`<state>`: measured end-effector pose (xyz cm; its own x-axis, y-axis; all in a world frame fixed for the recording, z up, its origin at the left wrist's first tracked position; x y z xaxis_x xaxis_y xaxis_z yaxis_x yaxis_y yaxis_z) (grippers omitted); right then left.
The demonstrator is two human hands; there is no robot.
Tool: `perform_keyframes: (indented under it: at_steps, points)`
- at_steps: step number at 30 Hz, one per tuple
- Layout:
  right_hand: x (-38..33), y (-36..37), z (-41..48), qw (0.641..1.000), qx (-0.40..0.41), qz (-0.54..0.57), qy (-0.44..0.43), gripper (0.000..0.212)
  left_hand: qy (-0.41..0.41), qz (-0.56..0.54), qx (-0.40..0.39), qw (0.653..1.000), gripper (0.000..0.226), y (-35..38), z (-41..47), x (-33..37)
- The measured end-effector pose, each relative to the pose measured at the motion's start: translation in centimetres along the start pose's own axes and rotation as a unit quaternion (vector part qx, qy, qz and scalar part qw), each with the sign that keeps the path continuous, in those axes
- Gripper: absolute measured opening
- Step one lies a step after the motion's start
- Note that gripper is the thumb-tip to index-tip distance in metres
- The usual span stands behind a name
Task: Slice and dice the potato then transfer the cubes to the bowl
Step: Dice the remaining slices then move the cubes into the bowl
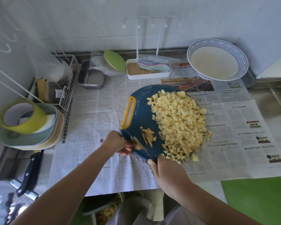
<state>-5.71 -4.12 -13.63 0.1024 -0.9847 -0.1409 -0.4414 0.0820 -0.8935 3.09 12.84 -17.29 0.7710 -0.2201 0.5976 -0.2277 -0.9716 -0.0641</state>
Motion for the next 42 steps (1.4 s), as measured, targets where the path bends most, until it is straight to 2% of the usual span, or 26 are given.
perform_keyframes:
  at_steps: [3,6,10,11,13,15,19,22,24,27,30,33,35,38,40,42]
  points:
    - [-0.8,0.1,-0.1,0.999,-0.014,-0.042,0.005,0.041,-0.003,0.025,-0.004,1.000,0.038,0.0,0.3,0.1]
    - [-1.2,-0.4,1.0,1.000,-0.011,-0.018,0.017,0.040,-0.002,0.029,-0.016,0.999,0.041,0.0,0.5,0.0]
    - [-0.3,0.2,2.9,0.985,-0.029,0.171,-0.002,0.036,-0.025,0.018,-0.064,0.997,0.044,0.2,0.3,-0.4]
    - [0.2,0.3,3.1,0.976,-0.019,0.219,0.003,0.041,-0.033,0.023,-0.079,0.996,0.043,0.2,0.1,-0.5]
    - [0.8,0.6,2.9,0.968,-0.003,0.250,0.010,0.046,-0.043,0.023,-0.111,0.993,0.046,0.3,-0.1,-0.7]
    - [0.9,0.7,2.3,0.969,0.004,0.249,0.005,0.043,-0.042,0.024,-0.127,0.991,0.049,0.2,-0.1,-0.8]
    - [0.2,0.0,1.4,0.972,0.012,0.233,-0.021,0.040,-0.033,0.040,-0.099,0.994,0.031,-0.3,0.0,-0.5]
    - [0.1,0.2,1.2,0.977,0.008,0.213,-0.023,0.041,-0.039,0.037,-0.114,0.992,0.027,-0.1,-0.1,-0.5]
    - [0.2,0.4,1.3,0.980,0.003,0.198,-0.017,0.042,-0.028,0.034,-0.092,0.995,0.023,-0.4,0.1,-0.5]
    - [0.1,0.6,1.3,0.987,-0.001,0.158,0.004,0.042,-0.012,0.035,-0.070,0.997,0.028,-0.7,0.3,-0.6]
    - [-0.7,0.5,1.0,0.998,-0.002,0.064,0.023,0.042,-0.007,0.038,-0.064,0.997,0.026,-0.7,0.4,-0.6]
    - [-2.0,0.3,0.8,1.000,0.015,0.007,0.026,0.039,-0.022,0.019,-0.088,0.996,0.044,-0.3,0.5,-0.8]
    - [-2.4,0.3,1.4,0.999,0.024,0.001,0.024,0.042,-0.022,0.018,-0.092,0.995,0.045,-0.3,0.5,-0.9]
    - [-1.7,0.9,2.8,0.993,0.016,0.113,0.039,0.047,0.004,0.032,-0.072,0.997,0.024,-0.5,0.1,-0.5]
    - [-1.0,1.0,3.0,0.977,0.011,0.208,0.047,0.047,0.003,0.025,-0.094,0.995,0.021,-0.3,-0.1,-0.4]
    - [-0.4,0.8,2.8,0.970,0.018,0.241,0.041,0.046,-0.016,0.018,-0.135,0.991,0.022,0.1,-0.2,-0.5]
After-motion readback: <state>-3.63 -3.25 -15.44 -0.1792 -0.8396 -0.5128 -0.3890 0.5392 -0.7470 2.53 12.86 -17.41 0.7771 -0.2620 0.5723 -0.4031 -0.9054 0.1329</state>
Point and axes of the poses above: each hand's wrist, its own z-axis towards the middle knuckle, its own y-axis out of the palm, x = y × z, the point moved 6 cm from there along z, towards the middle knuckle, and after that the axes turned 10 degrees about -z, right-handed, at the moved point
